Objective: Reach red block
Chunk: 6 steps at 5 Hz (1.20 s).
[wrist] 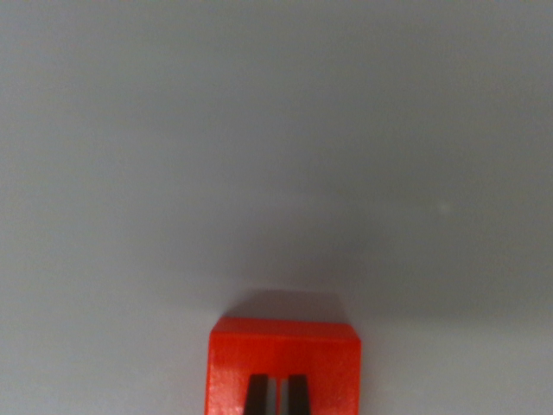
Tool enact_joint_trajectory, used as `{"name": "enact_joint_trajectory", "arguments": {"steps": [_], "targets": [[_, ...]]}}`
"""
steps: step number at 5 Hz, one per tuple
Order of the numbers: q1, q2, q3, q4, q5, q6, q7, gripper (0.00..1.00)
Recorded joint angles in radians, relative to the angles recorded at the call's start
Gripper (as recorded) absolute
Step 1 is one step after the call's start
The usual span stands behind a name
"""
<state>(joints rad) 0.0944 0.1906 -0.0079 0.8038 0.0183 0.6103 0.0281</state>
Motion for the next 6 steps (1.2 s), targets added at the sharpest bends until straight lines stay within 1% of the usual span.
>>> {"name": "enact_joint_trajectory", "arguments": {"steps": [1, 6], "targets": [[0.0006, 0.002, 0.0, -0.009, 0.0001, -0.012, 0.0, 0.0], [0.001, 0.004, 0.001, -0.016, 0.0002, -0.02, 0.0, 0.0]]}}
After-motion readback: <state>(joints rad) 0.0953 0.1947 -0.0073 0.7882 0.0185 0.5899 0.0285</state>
